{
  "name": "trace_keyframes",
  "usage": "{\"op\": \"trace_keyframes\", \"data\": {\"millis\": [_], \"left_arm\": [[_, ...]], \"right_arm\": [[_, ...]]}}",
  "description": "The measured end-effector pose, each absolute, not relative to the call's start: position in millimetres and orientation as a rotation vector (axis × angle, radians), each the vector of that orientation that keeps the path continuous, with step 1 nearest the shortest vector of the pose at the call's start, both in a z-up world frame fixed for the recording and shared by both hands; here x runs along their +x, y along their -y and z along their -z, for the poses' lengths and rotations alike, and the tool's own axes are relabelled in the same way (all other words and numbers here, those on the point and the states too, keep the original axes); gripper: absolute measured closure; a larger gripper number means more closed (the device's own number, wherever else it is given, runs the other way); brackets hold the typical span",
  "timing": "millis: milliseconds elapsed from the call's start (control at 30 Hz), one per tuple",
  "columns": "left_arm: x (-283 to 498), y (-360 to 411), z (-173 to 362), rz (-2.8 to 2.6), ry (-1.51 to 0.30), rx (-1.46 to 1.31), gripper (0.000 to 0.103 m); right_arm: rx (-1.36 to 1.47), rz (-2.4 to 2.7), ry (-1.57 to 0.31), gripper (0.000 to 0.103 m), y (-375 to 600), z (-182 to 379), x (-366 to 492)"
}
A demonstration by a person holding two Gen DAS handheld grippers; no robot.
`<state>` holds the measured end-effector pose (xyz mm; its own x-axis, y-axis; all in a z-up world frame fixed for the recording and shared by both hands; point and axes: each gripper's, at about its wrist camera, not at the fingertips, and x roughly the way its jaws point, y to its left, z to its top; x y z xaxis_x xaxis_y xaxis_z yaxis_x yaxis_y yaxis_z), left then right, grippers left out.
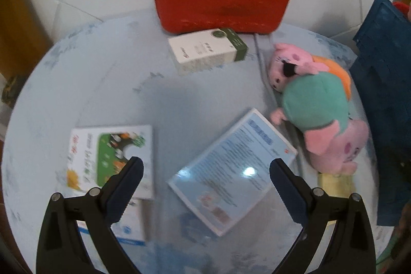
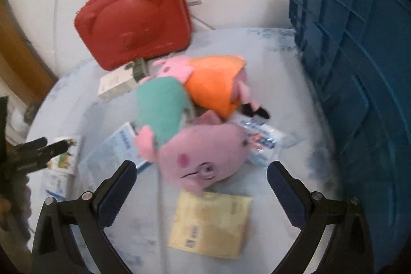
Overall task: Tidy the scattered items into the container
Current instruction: 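Grasp the green-shirted pig plush with the left tool while the right tool grasps the orange-dressed pig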
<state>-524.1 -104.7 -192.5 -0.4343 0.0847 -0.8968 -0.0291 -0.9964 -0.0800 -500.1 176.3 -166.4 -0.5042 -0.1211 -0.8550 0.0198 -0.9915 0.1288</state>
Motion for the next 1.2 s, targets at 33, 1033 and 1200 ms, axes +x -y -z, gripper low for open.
{"op": "trace_keyframes", "data": {"millis": [33,1033,1200], "left_arm": [[-522.3,99.3,193.9,-2.602,0.086,-1.637,0.003],[-551.0,70.7,201.4,-2.588,0.143,-1.684,0.003],[-577.1,14.5,221.8,-2.563,0.095,-1.721,0.003]], "right_arm": [[1.536,2.664,0.140,0.000,-180.3,169.1,-503.4],[1.533,2.051,0.226,0.004,-98.1,257.0,-505.0],[1.603,2.211,0.232,0.004,-167.2,251.2,-494.4]]}}
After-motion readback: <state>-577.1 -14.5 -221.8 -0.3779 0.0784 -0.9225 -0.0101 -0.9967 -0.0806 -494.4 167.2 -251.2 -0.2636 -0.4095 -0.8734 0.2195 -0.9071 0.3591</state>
